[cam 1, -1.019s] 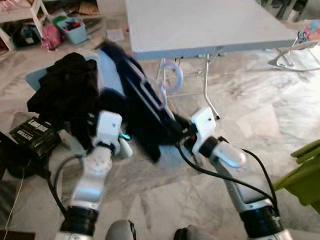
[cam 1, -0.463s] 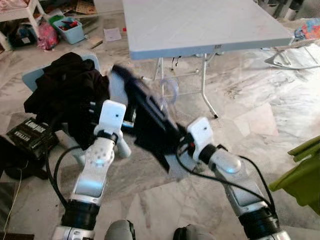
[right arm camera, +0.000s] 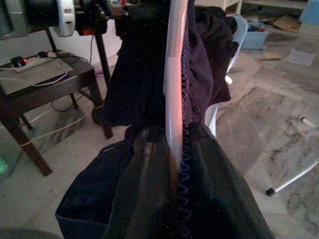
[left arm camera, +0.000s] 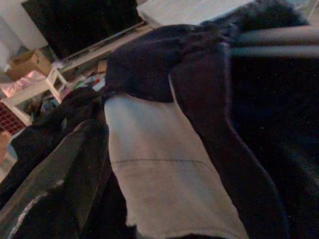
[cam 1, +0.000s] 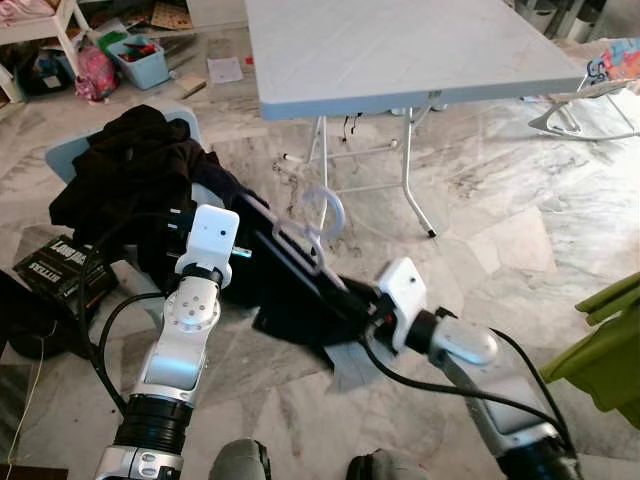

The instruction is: Hang hanger

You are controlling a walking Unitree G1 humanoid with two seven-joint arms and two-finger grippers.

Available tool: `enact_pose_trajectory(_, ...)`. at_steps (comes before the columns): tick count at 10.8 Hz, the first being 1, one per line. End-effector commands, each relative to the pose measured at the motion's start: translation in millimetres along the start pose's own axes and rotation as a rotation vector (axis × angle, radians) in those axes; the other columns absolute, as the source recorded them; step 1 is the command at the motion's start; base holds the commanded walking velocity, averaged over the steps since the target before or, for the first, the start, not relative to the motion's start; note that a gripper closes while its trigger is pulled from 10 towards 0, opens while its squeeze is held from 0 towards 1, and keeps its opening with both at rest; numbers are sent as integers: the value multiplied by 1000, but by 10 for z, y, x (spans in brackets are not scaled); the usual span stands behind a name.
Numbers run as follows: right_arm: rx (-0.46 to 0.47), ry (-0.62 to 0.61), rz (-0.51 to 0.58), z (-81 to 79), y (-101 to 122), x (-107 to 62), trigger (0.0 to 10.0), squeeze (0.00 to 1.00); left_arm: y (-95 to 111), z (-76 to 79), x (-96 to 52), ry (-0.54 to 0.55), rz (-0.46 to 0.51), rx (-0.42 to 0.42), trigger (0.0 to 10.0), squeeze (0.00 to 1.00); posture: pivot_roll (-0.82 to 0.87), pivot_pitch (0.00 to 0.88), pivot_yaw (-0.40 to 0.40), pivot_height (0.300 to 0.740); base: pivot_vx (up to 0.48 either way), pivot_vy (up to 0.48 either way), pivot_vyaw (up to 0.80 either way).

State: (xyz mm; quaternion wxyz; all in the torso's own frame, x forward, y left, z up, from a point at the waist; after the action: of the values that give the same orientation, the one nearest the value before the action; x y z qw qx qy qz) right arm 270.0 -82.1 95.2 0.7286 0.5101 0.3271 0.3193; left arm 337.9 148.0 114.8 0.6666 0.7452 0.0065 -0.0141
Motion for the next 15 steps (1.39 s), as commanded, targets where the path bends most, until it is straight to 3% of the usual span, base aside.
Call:
enact_pose_trajectory(1, -36, -1, 89, 45, 212, -3, 10000, 0, -114, -58, -2, 28, -57, 14, 10000, 0, -42, 81, -16, 740, 0, 0, 0)
enact_pose_trajectory(3, -48, 23, 48, 79, 114, -94, 10000, 0, -170, -196, -3, 67, -77, 62, 10000, 0, -39, 81, -19, 740, 0, 0, 0)
enact_pose_trajectory(5, -58, -25, -11, 233, -34, -238, 10000, 0, -235, -424, -10, 131, -106, 98, 10000, 0, -35, 82, -19, 740, 0, 0, 0)
enact_pose_trajectory(7, -137, -146, -124, 526, -213, -433, 10000, 0, -198, -584, 0, 169, -98, 113, 10000, 0, -37, 86, -21, 740, 0, 0, 0)
enact_pose_trajectory(12, -219, -409, -164, 942, -161, -435, 10000, 0, -153, -569, 41, 138, -87, 134, 10000, 0, -31, 94, -20, 740, 0, 0, 0)
enact_pose_trajectory(13, -125, -468, -67, 1001, 21, -351, 10000, 0, -235, -496, 28, 112, -119, 128, 10000, 0, -34, 94, -19, 740, 0, 0, 0)
enact_pose_trajectory(15, -22, -392, 145, 727, 414, -81, 10000, 0, -335, -239, -6, 43, -154, 106, 10000, 0, -36, 94, -20, 740, 0, 0, 0)
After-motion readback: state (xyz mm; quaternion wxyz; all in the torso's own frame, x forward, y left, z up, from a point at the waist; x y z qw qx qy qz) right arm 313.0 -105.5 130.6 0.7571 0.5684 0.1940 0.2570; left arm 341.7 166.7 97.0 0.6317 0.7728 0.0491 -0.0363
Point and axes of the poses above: a point about 5 cm out from each wrist's last joint towards the gripper, its own x axis pointing out of the wrist towards the gripper, its own y axis along the axis of the wrist's last joint, z = x × y, the point moved 3 cm from there along x, pointing out of the wrist towards the gripper, and after that the axes turned 13 degrees about -x, right-handed, at the moved point
